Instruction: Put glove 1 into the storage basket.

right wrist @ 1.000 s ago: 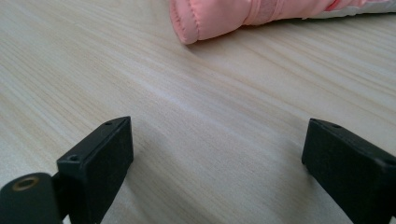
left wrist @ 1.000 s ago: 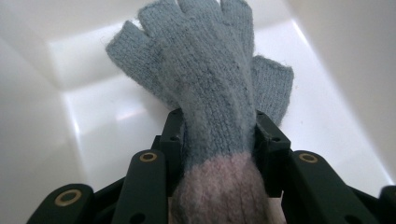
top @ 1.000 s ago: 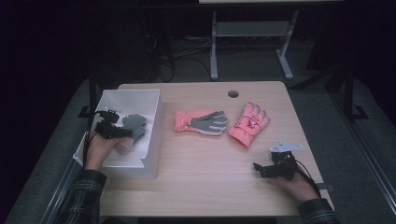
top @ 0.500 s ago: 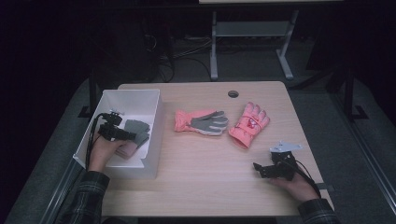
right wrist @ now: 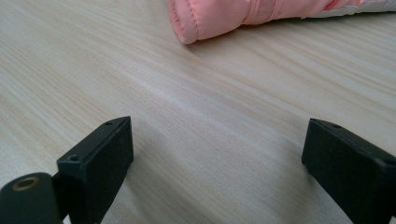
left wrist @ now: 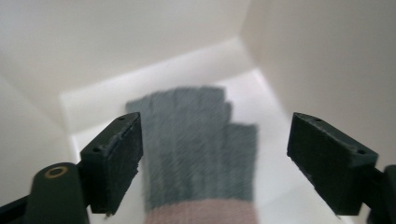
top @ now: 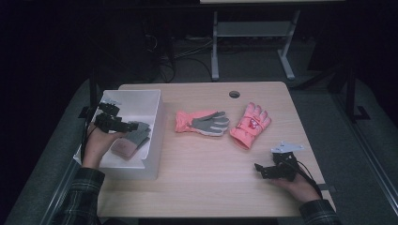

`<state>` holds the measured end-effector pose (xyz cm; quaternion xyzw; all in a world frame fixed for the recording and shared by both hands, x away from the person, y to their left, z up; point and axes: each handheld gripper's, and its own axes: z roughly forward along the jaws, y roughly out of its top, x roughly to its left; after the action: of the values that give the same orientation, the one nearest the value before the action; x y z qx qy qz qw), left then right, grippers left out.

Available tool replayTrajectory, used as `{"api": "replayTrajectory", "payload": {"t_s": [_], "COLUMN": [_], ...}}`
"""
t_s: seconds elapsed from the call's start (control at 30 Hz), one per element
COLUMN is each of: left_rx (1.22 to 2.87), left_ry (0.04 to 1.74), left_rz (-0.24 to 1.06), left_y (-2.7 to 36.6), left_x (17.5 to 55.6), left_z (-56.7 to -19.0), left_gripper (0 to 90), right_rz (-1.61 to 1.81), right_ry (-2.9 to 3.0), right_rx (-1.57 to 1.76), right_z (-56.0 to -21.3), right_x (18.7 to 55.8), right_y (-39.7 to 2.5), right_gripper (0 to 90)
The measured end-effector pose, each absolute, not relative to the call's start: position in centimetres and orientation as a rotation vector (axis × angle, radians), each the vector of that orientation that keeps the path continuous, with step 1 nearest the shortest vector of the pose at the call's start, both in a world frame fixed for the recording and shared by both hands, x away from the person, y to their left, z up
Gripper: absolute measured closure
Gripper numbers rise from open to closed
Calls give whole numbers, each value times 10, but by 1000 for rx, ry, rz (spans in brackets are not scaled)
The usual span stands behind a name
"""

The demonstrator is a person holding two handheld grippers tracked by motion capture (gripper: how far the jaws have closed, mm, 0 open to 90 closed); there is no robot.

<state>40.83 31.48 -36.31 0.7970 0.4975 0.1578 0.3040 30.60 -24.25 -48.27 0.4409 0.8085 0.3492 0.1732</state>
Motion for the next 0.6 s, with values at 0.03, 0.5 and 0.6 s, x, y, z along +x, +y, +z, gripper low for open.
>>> {"api": "replayTrajectory", "payload": {"t_s": [0.03, 0.5, 0.6], "left_rx": [2107, 2103, 2099], "left_ry": [1296, 1074, 1028], "left_rz": [423, 395, 393], "left_y": [312, 248, 229], "left_x": [407, 397, 395], "left_z": [-357, -310, -302], "left_gripper": [151, 139, 145], "right_rz": [990, 991, 991], "right_ry": [2293, 2294, 2294], "right_rx": [1249, 1257, 1256], "right_z": [-483, -483, -483], "right_x": [306, 306, 306], "right_y": [-243, -242, -242], "right_gripper": [84, 84, 84]}}
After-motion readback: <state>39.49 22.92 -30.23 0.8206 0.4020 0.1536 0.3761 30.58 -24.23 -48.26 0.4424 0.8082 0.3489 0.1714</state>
